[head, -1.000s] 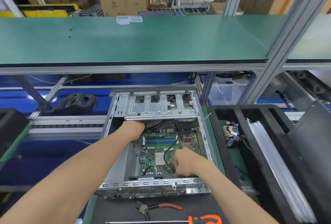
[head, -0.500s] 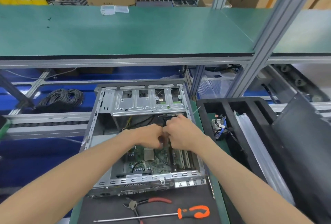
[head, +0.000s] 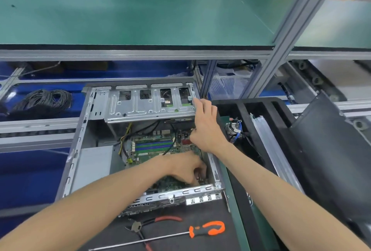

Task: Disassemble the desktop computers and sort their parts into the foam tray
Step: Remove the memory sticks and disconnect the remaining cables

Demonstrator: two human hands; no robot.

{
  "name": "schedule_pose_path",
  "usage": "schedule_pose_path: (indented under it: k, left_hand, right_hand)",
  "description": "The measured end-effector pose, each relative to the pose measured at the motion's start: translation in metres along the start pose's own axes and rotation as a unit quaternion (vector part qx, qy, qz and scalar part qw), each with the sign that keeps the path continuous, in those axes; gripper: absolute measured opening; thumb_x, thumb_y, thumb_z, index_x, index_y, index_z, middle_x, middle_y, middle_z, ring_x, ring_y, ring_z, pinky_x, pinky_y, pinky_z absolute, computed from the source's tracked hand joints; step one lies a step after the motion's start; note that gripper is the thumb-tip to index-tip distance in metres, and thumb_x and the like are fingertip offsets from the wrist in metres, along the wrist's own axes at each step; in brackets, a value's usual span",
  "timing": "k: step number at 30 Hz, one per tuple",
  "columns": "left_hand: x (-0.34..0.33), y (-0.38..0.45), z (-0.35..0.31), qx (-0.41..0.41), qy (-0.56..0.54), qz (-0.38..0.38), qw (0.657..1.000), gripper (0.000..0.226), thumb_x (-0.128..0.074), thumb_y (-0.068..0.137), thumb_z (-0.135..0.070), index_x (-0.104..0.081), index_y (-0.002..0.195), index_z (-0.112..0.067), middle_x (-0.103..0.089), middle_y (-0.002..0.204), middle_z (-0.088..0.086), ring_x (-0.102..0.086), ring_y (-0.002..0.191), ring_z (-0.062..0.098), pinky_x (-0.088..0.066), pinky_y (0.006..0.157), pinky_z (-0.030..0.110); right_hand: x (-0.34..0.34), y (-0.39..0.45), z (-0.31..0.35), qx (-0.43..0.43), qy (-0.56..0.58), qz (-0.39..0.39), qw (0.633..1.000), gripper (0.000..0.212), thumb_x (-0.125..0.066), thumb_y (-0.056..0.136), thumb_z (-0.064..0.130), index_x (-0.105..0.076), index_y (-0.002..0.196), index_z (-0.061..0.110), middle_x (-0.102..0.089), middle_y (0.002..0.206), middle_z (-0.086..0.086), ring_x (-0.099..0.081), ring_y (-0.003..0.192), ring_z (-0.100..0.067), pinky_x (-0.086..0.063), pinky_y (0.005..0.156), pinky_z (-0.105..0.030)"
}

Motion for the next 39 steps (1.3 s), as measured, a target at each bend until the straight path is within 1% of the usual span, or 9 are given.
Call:
schedule_pose_path:
  k: [3,6,8,11,14,19,32,37,39]
  left_hand:
    - [-0.001,0.01,-0.01,-0.022,0.026,-0.033,0.999,0.005,-0.075,0.08,-0.023,-0.072,0.083,-0.022,-0.055,0.062,-0.019,-0.049,0.059,0.004,-0.038,0.059,0.014]
    - [-0.006,0.018,-0.012,-0.007,0.039,-0.058,0.998,0.019,-0.076,0.083,-0.024,-0.072,0.086,-0.006,-0.061,0.064,-0.001,-0.048,0.067,0.018,-0.035,0.057,0.02]
    - [-0.01,0.021,-0.01,0.005,0.028,-0.065,0.997,0.013,-0.076,0.083,-0.022,-0.072,0.082,-0.009,-0.068,0.073,0.003,-0.05,0.068,0.016,-0.036,0.062,0.02]
    - [-0.012,0.022,-0.002,0.033,-0.023,-0.079,0.996,0.036,-0.076,0.08,-0.016,-0.052,0.054,-0.024,-0.053,0.048,-0.019,-0.053,0.052,-0.004,-0.032,0.05,0.004]
    - [-0.012,0.023,-0.001,0.044,-0.055,-0.075,0.995,0.047,-0.075,0.079,-0.013,-0.043,0.048,-0.027,-0.047,0.038,-0.03,-0.047,0.044,-0.018,-0.032,0.043,0.0]
    - [-0.011,0.024,-0.001,0.046,-0.081,-0.099,0.991,0.039,-0.075,0.079,-0.013,-0.047,0.055,-0.024,-0.052,0.05,-0.011,-0.051,0.047,0.001,-0.033,0.04,0.005]
    - [-0.009,0.02,-0.002,0.046,-0.115,-0.11,0.986,0.039,-0.076,0.076,-0.01,-0.049,0.052,-0.023,-0.052,0.049,-0.013,-0.051,0.041,-0.009,-0.031,0.037,0.005]
    - [0.002,0.011,-0.001,0.05,-0.21,-0.146,0.965,0.013,-0.079,0.075,-0.016,-0.066,0.077,-0.012,-0.064,0.064,-0.005,-0.059,0.053,0.007,-0.051,0.052,0.025]
    - [0.01,0.006,-0.002,0.047,-0.225,-0.16,0.96,0.011,-0.077,0.077,-0.012,-0.067,0.082,-0.01,-0.063,0.066,-0.006,-0.057,0.054,0.004,-0.051,0.054,0.024]
  right_hand:
    - [-0.004,0.002,-0.001,0.003,-0.008,0.017,1.0,0.102,-0.065,0.066,-0.001,-0.015,0.154,0.011,-0.019,0.147,-0.007,-0.021,0.124,-0.031,-0.041,0.089,-0.035]
    - [-0.004,0.002,0.0,0.012,-0.029,0.011,0.999,0.099,-0.064,0.066,-0.001,-0.019,0.152,0.013,-0.018,0.148,-0.008,-0.021,0.122,-0.03,-0.044,0.074,-0.034]
    - [-0.004,0.002,0.001,0.014,-0.038,0.009,0.999,0.098,-0.065,0.066,-0.001,-0.02,0.152,0.013,-0.018,0.148,-0.007,-0.022,0.123,-0.031,-0.04,0.066,-0.029]
    - [-0.005,0.002,0.0,0.018,-0.042,0.009,0.999,0.098,-0.067,0.066,0.0,-0.02,0.151,0.014,-0.018,0.148,-0.005,-0.022,0.123,-0.031,-0.039,0.065,-0.026]
    - [-0.006,0.004,-0.001,0.019,-0.041,0.005,0.999,0.1,-0.068,0.066,0.0,-0.019,0.152,0.014,-0.017,0.148,-0.004,-0.02,0.125,-0.03,-0.04,0.066,-0.026]
    - [-0.006,0.003,-0.002,0.018,-0.038,0.002,0.999,0.1,-0.068,0.066,0.0,-0.019,0.153,0.013,-0.018,0.148,-0.004,-0.019,0.126,-0.029,-0.039,0.066,-0.026]
    - [-0.005,0.002,-0.001,0.023,-0.042,-0.001,0.999,0.098,-0.067,0.067,0.0,-0.019,0.153,0.01,-0.017,0.148,-0.005,-0.017,0.125,-0.029,-0.041,0.072,-0.027]
    - [-0.006,0.003,-0.002,0.018,-0.032,0.0,0.999,0.095,-0.064,0.067,-0.002,-0.021,0.15,0.012,-0.017,0.148,-0.005,-0.017,0.126,-0.031,-0.041,0.077,-0.028]
    - [-0.006,0.003,-0.001,0.018,-0.033,0.0,0.999,0.093,-0.063,0.067,-0.001,-0.022,0.15,0.011,-0.017,0.148,-0.005,-0.017,0.126,-0.03,-0.043,0.078,-0.03]
Point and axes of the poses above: each hand's wrist, its own y-axis towards the middle knuckle, its own x-axis out of the back of the hand, z = x × y, the point moved 6 cm from there along y, towards the middle knuckle
